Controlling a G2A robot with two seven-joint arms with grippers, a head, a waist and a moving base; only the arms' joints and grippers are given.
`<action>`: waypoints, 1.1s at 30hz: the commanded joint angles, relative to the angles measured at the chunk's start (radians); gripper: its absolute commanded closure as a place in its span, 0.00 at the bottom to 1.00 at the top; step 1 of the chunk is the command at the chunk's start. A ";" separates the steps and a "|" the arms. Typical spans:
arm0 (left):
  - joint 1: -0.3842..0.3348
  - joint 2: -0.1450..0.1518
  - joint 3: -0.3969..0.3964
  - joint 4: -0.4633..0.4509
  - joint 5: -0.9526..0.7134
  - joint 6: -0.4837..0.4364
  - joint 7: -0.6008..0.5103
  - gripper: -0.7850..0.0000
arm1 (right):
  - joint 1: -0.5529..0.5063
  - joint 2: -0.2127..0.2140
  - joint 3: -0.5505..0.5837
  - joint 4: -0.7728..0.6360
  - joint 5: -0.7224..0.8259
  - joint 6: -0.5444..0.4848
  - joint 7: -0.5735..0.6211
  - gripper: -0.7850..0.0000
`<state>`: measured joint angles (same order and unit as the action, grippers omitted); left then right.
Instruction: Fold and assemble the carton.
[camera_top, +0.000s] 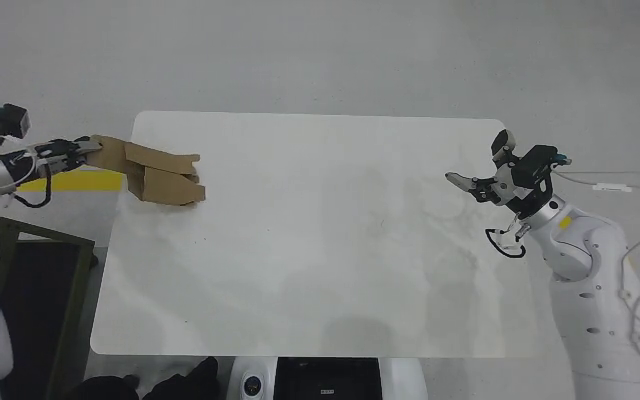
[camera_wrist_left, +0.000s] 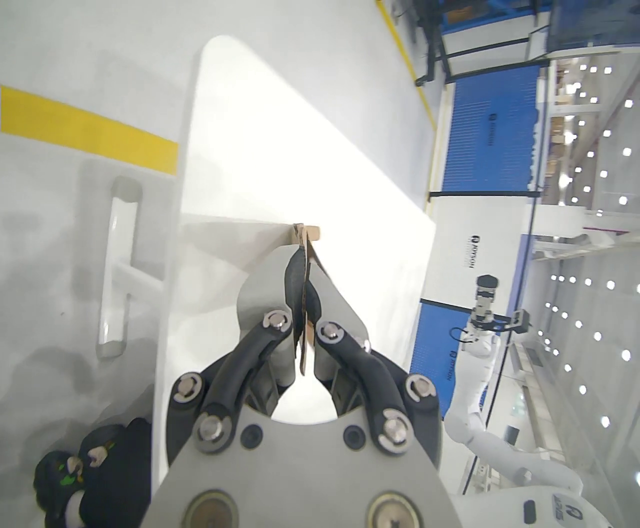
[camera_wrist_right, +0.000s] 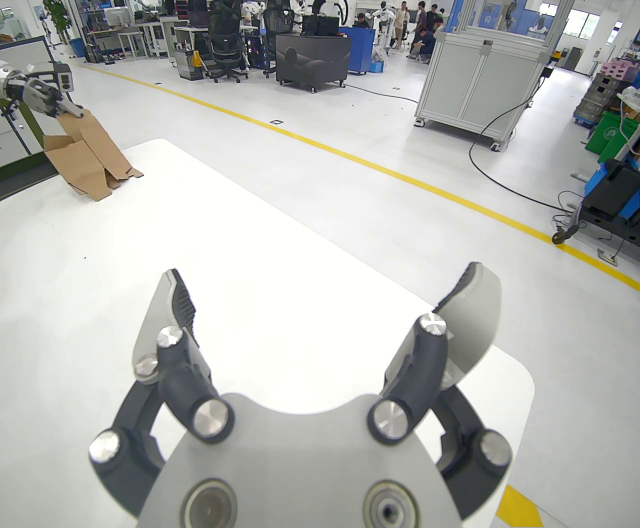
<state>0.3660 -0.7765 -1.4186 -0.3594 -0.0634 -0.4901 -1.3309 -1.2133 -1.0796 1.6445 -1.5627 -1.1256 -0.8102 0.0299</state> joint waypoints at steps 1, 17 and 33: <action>0.010 -0.002 -0.009 -0.035 -0.068 0.009 -0.008 1.00 | 0.000 0.000 0.000 0.000 0.000 0.000 0.000 0.00; 0.155 -0.027 0.004 -0.448 -0.437 0.084 -0.083 1.00 | 0.000 0.000 0.000 0.000 0.000 0.000 0.000 0.00; 0.109 -0.104 0.254 -0.656 -0.490 0.099 -0.098 1.00 | 0.000 0.000 0.000 0.000 0.000 0.000 0.000 0.00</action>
<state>0.4850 -0.8749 -1.1836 -1.0138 -0.5474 -0.3931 -1.4275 -1.2133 -1.0796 1.6444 -1.5627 -1.1256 -0.8102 0.0299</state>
